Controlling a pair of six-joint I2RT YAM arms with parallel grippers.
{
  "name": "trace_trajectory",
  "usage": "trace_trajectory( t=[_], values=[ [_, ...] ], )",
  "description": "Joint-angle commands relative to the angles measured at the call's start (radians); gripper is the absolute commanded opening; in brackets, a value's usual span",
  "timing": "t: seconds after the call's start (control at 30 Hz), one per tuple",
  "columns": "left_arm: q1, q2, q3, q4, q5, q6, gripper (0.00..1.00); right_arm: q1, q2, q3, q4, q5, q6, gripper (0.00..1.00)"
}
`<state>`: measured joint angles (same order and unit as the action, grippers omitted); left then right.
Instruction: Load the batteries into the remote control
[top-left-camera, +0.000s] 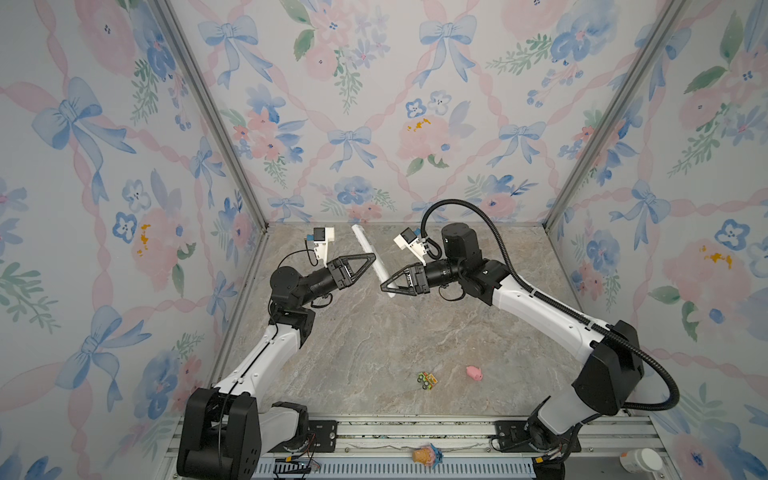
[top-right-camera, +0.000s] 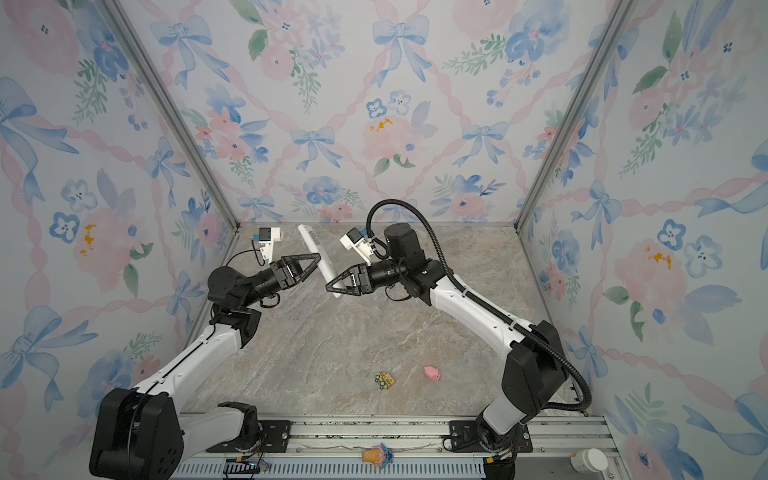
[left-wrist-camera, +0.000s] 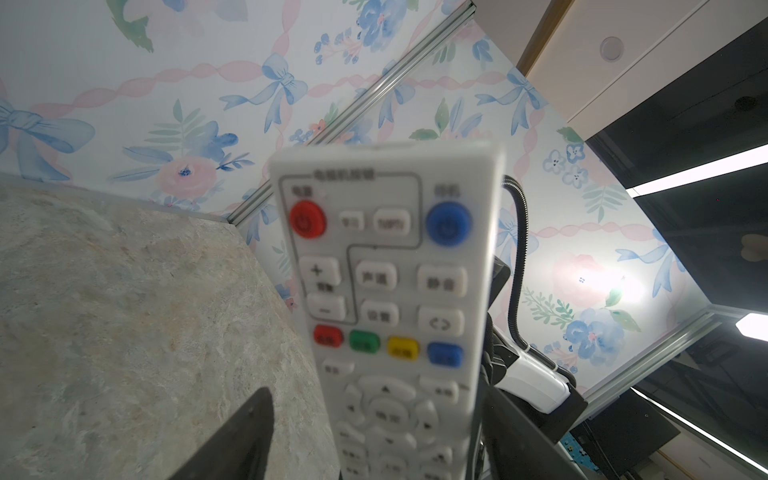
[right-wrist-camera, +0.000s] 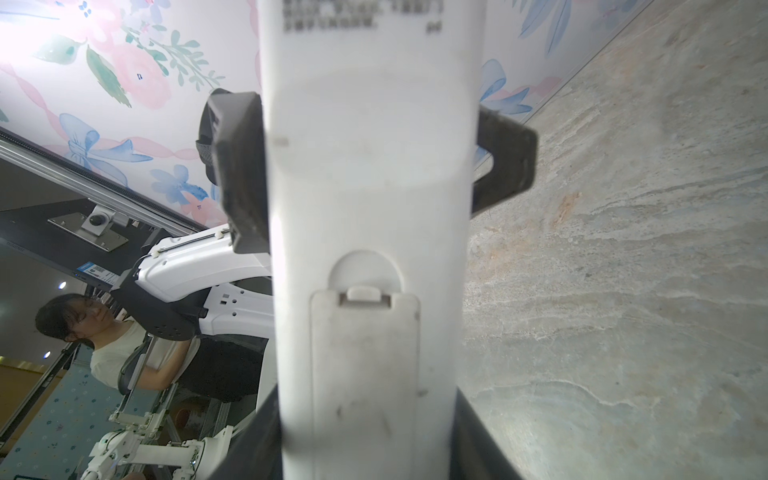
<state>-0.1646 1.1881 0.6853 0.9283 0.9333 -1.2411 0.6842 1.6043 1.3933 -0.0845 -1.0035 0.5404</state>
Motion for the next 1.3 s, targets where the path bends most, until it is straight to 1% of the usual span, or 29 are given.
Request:
trace_trajectory(
  t=[0.0,0.17,0.23,0.33,0.5,0.6,0.73,0.9,0.97,1.07,1.2,1.27],
  values=[
    [-0.008,0.006,0.021,0.049,0.012,-0.004,0.73,0.017,0.009,-0.001,0.062,-0.038,0.019,0.18],
    [-0.013,0.018,0.021,0.068,0.006,-0.015,0.7,0.028,0.022,0.007,0.054,-0.052,0.017,0.18],
    [-0.014,0.023,0.02,0.08,0.003,-0.022,0.67,0.028,0.023,0.005,0.061,-0.053,0.021,0.18],
    [-0.018,0.029,0.023,0.088,0.002,-0.027,0.58,0.028,0.026,0.003,0.063,-0.055,0.022,0.18],
    [-0.019,0.033,0.023,0.095,-0.002,-0.03,0.38,0.023,0.029,0.007,0.066,-0.056,0.024,0.18],
    [-0.019,0.036,0.023,0.096,-0.004,-0.029,0.27,0.022,0.032,0.013,0.065,-0.061,0.026,0.19],
    [-0.019,0.041,0.022,0.096,-0.011,-0.028,0.16,0.022,0.037,0.025,0.043,-0.063,0.01,0.23],
    [-0.019,0.055,0.023,0.096,-0.017,-0.03,0.05,0.021,0.033,0.051,-0.069,-0.03,-0.072,0.41],
    [-0.019,0.063,0.026,0.096,-0.021,-0.03,0.03,0.019,0.027,0.059,-0.111,-0.001,-0.106,0.48],
    [-0.019,0.073,0.02,0.096,-0.034,-0.032,0.01,0.011,0.021,0.072,-0.181,0.051,-0.161,0.6],
    [-0.019,0.072,0.01,0.095,-0.05,-0.035,0.0,-0.002,0.02,0.086,-0.224,0.083,-0.194,0.79],
    [-0.019,0.074,0.011,0.094,-0.055,-0.032,0.0,-0.003,0.025,0.105,-0.271,0.106,-0.226,0.85]
  ],
)
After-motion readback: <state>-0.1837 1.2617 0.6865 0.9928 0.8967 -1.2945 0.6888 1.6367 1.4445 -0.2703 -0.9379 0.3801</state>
